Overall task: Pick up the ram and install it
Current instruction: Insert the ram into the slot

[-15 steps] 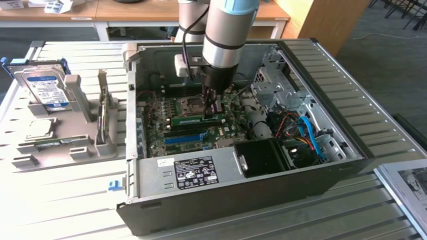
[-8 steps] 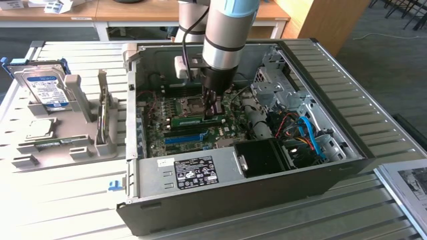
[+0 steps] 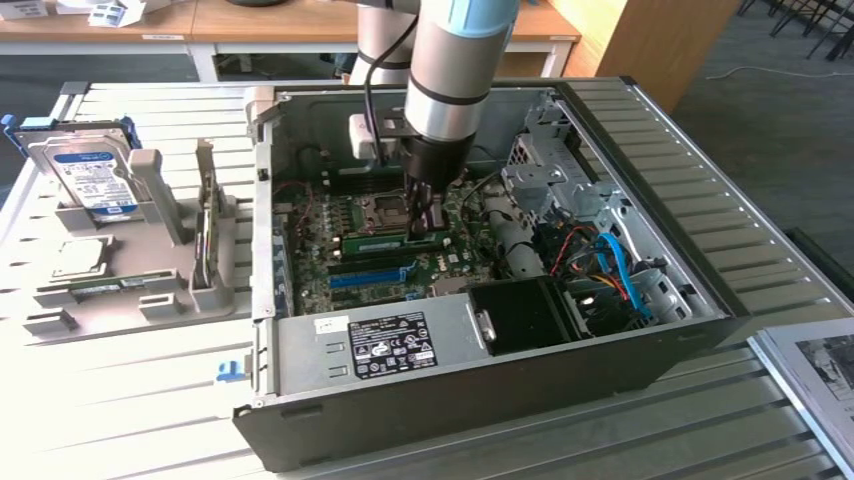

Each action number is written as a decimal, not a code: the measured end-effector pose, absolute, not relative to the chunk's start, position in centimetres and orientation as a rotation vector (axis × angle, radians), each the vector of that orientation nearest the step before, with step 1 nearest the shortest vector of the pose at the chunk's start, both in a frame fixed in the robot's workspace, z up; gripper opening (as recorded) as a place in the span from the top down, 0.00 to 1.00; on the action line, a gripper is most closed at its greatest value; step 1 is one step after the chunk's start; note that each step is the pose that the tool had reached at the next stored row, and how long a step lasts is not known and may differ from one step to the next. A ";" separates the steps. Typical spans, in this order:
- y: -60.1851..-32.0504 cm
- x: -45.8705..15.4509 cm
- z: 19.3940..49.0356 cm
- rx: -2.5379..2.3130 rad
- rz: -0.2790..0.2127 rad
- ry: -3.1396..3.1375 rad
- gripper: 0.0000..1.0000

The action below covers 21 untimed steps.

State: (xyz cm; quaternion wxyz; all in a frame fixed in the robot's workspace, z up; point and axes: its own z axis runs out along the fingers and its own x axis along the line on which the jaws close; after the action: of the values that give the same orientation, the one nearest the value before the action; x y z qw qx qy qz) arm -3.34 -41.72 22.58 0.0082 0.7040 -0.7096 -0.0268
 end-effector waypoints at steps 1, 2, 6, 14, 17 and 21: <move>-41.7 -3.3 22.5 2.200 -0.084 -2.218 0.88; -41.7 -3.3 22.5 2.200 -0.084 -2.218 0.88; -41.7 -3.3 22.4 2.200 -0.084 -2.218 0.88; -41.7 -3.3 22.4 2.200 -0.084 -2.218 0.88; -41.7 -3.3 22.3 2.200 -0.084 -2.218 0.82; -41.7 -3.3 22.4 2.200 -0.084 -2.218 0.75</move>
State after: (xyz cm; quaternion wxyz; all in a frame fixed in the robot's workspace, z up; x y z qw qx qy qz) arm -3.34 -41.74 22.35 0.0083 0.7040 -0.7096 -0.0267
